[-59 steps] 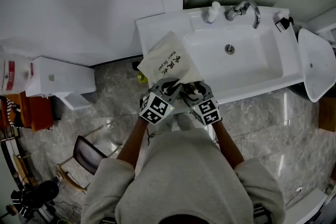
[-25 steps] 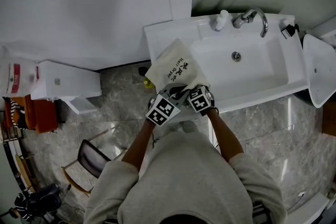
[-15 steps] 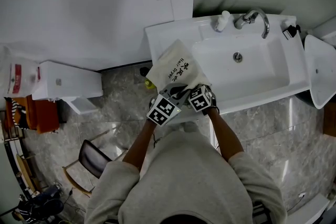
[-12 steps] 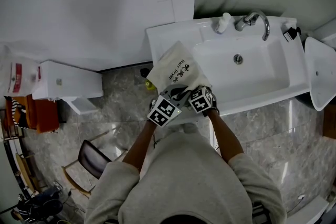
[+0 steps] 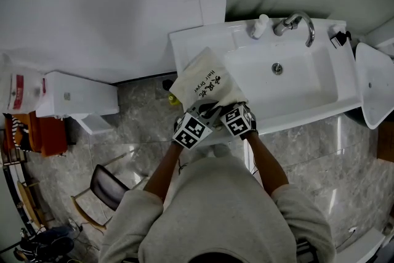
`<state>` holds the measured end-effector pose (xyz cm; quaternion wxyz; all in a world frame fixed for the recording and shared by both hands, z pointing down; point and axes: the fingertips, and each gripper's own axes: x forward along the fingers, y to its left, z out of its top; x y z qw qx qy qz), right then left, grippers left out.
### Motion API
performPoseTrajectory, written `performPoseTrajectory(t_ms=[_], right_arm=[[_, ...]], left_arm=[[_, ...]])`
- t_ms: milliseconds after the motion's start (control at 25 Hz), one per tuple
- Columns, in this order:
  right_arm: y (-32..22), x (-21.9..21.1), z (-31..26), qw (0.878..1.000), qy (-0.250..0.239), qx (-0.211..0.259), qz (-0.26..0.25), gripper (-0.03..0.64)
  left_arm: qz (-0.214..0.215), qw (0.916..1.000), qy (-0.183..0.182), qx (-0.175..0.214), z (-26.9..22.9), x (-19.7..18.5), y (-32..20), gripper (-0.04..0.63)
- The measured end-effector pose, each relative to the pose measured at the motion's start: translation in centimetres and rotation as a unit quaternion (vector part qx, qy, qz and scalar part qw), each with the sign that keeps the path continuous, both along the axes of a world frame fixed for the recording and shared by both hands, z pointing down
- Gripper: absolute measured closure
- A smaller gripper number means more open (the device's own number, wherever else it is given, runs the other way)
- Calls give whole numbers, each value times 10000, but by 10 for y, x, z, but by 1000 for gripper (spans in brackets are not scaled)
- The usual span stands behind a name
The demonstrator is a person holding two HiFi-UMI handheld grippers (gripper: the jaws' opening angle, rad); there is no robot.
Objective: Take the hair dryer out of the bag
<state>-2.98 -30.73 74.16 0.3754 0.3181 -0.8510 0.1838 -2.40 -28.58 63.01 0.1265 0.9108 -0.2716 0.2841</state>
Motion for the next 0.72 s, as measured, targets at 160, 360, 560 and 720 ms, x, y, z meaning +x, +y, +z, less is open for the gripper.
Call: performPoseTrajectory(t_ms=[160, 360, 560, 720], right_arm=[[5, 4, -10, 10000, -73, 1, -46, 410], [18, 18, -15, 9999, -64, -90, 3, 410], [31, 36, -24, 10000, 26, -51, 6, 410], [47, 54, -25, 9999, 76, -108, 91, 410]], left_arm=[[-29, 10000, -22, 9, 1, 0, -2, 566], [-57, 10000, -20, 13, 2, 0, -5, 566], [-13, 10000, 29, 54, 2, 4, -7, 566], [-11, 10000, 2, 40, 2, 4, -8, 566]])
